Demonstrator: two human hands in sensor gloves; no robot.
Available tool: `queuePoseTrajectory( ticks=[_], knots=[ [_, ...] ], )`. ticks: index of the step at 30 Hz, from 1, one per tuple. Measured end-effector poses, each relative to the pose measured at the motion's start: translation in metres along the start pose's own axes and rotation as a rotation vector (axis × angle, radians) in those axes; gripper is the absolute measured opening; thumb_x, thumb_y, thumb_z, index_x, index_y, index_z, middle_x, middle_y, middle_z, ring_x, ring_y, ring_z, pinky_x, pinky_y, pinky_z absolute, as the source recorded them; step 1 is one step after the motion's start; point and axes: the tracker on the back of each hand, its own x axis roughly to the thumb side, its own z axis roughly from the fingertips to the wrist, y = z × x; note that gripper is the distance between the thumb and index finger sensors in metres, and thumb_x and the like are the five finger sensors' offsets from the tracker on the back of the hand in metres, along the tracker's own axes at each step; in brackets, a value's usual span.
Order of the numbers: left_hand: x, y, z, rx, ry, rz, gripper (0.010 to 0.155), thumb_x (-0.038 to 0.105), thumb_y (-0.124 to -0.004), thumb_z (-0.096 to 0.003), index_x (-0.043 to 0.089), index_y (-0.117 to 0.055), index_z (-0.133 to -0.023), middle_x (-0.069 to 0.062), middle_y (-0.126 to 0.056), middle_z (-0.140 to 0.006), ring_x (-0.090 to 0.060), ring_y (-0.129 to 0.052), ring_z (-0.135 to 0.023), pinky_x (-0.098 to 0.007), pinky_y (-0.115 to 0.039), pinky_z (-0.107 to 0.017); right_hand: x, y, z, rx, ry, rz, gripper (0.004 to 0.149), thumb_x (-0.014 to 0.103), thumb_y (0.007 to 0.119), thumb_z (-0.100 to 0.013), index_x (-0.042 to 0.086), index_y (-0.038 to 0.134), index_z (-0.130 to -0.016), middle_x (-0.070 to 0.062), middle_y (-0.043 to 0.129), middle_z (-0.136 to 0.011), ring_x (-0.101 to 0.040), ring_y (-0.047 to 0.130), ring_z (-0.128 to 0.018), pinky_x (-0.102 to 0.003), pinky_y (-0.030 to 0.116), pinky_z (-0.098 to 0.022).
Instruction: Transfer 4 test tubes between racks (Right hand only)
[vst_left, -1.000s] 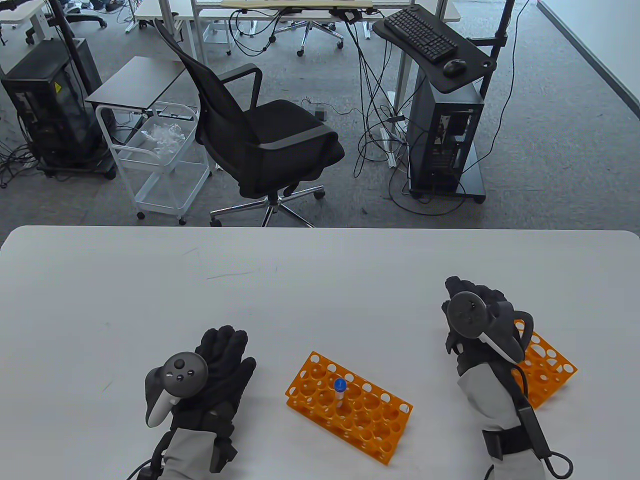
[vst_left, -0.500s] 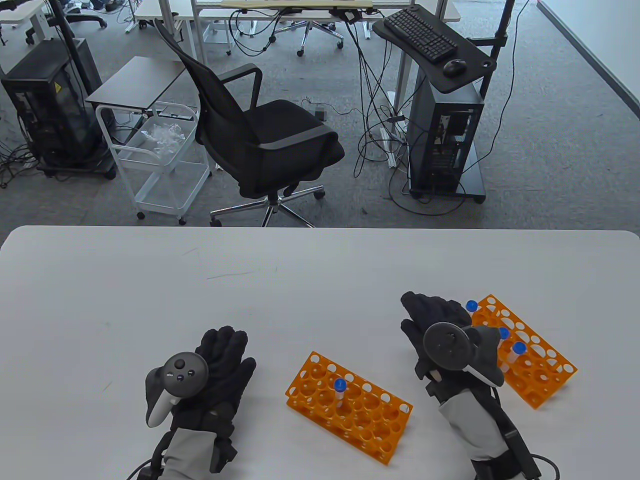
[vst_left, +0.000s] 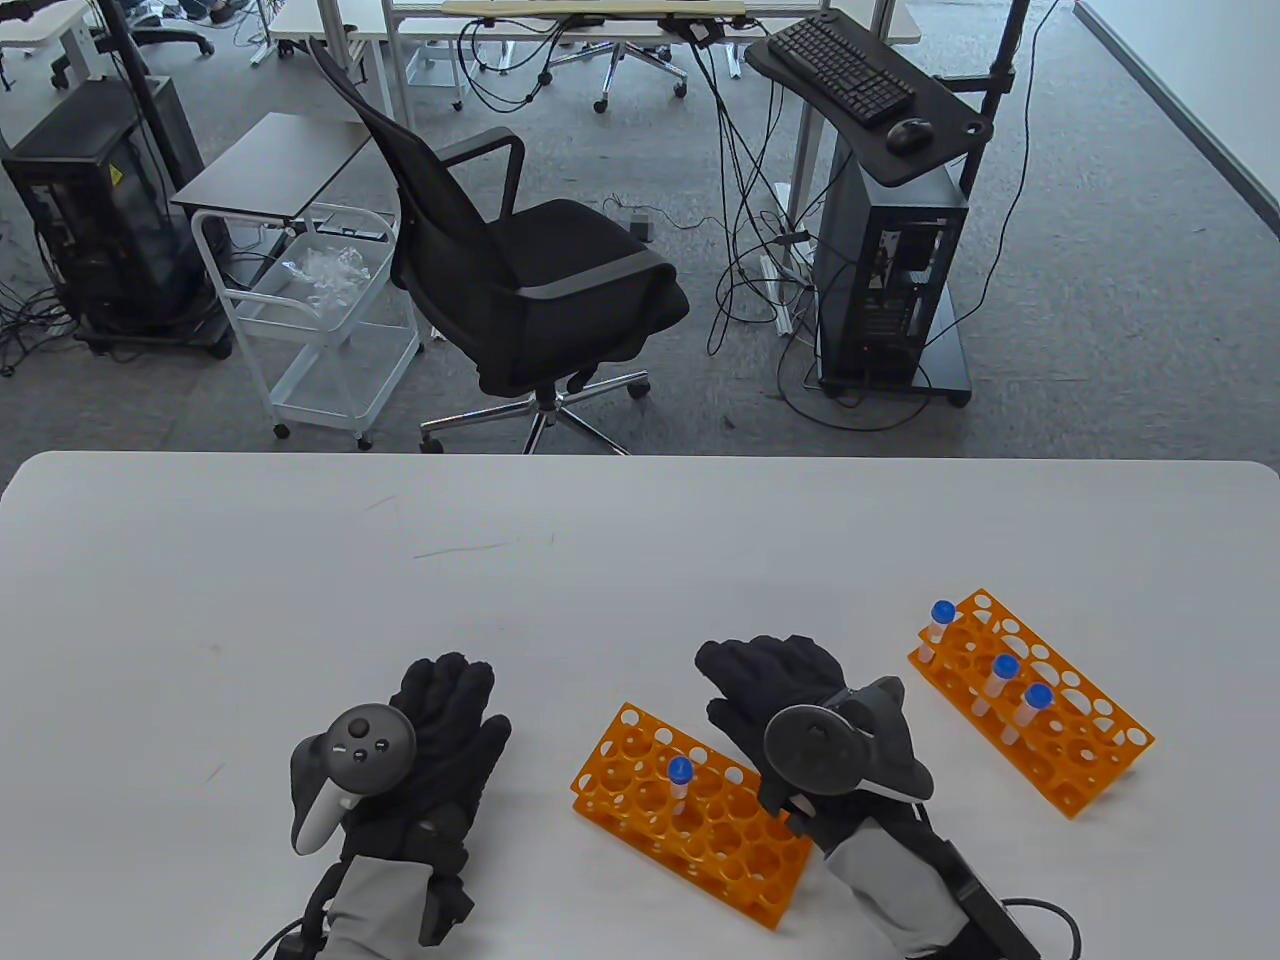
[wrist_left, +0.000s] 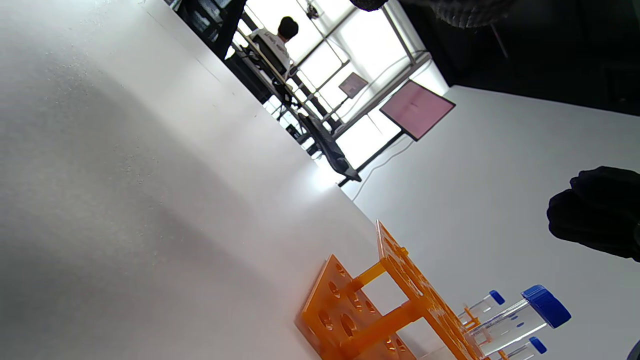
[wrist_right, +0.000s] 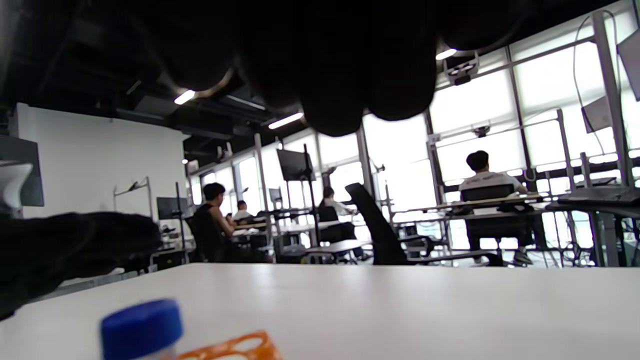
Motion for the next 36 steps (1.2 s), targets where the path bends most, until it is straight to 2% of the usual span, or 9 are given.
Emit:
queuePoseTrajectory(
  ticks=[7, 11, 21, 36],
  knots=[
    [0.000, 0.000, 0.001, 0.000, 0.006, 0.001, 0.067, 0.065, -0.050, -0.0587, 0.040, -0.023, -0.115, 0.010, -0.007, -0.121, -0.013, 0.012, -0.109, -0.041, 0.005, -0.080, 0.014, 0.018, -0.001, 0.082, -0.055, -0.035, 0.051, 0.036, 0.076, -0.049, 0.014, 0.078, -0.095, -0.017, 0.089, -0.091, -0.044, 0.081, -0.081, -0.064, 0.058, -0.063],
    [0.000, 0.001, 0.001, 0.000, 0.006, 0.001, 0.067, 0.065, -0.050, -0.0586, 0.041, -0.023, -0.115, 0.010, -0.007, -0.121, -0.013, 0.012, -0.109, -0.041, 0.005, -0.080, 0.018, 0.027, -0.001, 0.164, -0.050, -0.045, 0.051, 0.035, 0.077, -0.049, 0.013, 0.079, -0.094, -0.018, 0.090, -0.089, -0.045, 0.083, -0.080, -0.065, 0.058, -0.062],
    [0.000, 0.001, 0.001, 0.001, 0.005, 0.002, 0.067, 0.065, -0.050, -0.0586, 0.041, -0.023, -0.115, 0.010, -0.007, -0.121, -0.013, 0.012, -0.109, -0.041, 0.005, -0.080, 0.022, 0.048, 0.000, 0.271, -0.057, -0.032, 0.052, 0.035, 0.078, -0.048, 0.013, 0.078, -0.095, -0.018, 0.089, -0.090, -0.045, 0.082, -0.080, -0.065, 0.058, -0.062],
    [0.000, 0.000, 0.000, -0.001, 0.002, 0.000, 0.067, 0.065, -0.050, -0.0586, 0.041, -0.023, -0.115, 0.010, -0.007, -0.121, -0.013, 0.011, -0.109, -0.041, 0.005, -0.080, 0.024, 0.060, 0.000, 0.313, -0.062, -0.026, 0.049, 0.031, 0.079, -0.047, 0.012, 0.080, -0.092, -0.017, 0.093, -0.085, -0.044, 0.086, -0.075, -0.064, 0.061, -0.060]
  ],
)
